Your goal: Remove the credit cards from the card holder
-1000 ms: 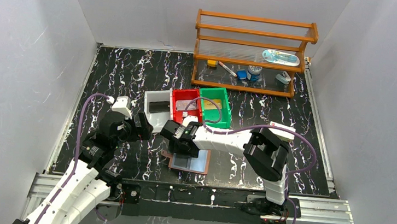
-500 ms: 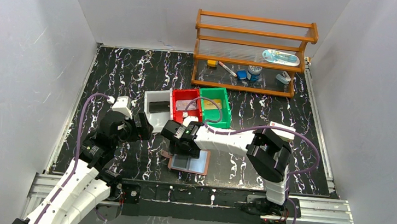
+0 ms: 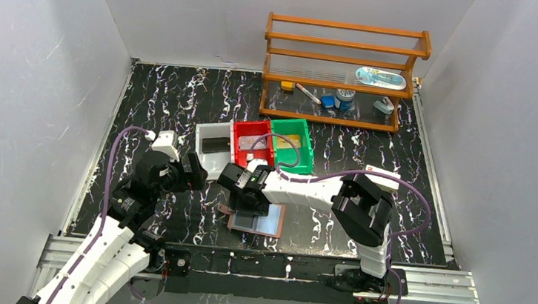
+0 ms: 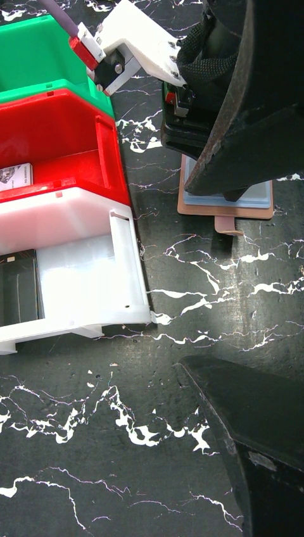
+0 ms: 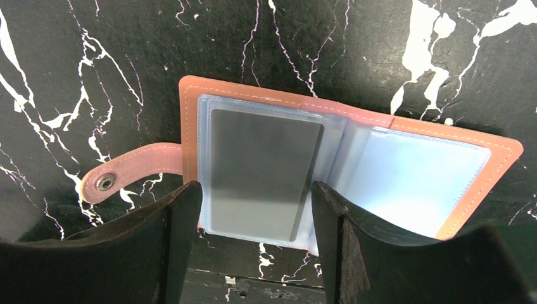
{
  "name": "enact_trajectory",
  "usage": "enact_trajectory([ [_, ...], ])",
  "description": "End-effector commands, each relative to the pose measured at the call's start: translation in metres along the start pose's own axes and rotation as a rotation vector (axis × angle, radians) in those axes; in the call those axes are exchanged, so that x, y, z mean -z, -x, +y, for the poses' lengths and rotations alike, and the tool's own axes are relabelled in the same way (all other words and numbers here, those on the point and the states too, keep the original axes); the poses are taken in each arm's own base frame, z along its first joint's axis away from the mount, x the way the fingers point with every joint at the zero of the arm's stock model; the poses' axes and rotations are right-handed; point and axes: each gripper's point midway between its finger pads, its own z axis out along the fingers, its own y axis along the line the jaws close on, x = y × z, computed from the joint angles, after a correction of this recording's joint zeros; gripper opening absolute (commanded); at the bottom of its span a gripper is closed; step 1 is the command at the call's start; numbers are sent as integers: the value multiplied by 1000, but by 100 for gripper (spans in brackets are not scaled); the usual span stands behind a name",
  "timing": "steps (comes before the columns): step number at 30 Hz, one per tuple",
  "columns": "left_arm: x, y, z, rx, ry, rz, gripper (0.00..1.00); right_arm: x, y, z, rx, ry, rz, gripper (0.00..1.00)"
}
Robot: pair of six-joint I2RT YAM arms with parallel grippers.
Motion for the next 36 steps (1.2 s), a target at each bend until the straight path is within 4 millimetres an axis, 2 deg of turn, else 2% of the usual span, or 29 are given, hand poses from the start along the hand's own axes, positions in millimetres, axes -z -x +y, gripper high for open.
enact_trajectory([
  [1, -1, 3, 0, 0, 2, -12, 96, 6, 7, 4, 1, -13, -22, 72],
  [8, -1, 3, 1, 0, 6, -13, 96, 23, 20, 10, -7, 16, -72, 72],
  [16, -1, 2, 0, -2, 2, -3, 96, 3, 4, 4, -1, -8, -17, 71],
  [22, -1, 2, 0, -2, 3, -4, 96, -12, -8, -4, -20, -9, 34, 64],
  [26, -1, 2, 0, -2, 4, -1, 96, -12, -9, -10, -31, -21, 32, 62],
  [36, -1, 1, -3, -3, -13, 7, 97, -17, -19, -14, -93, 99, 89, 56],
])
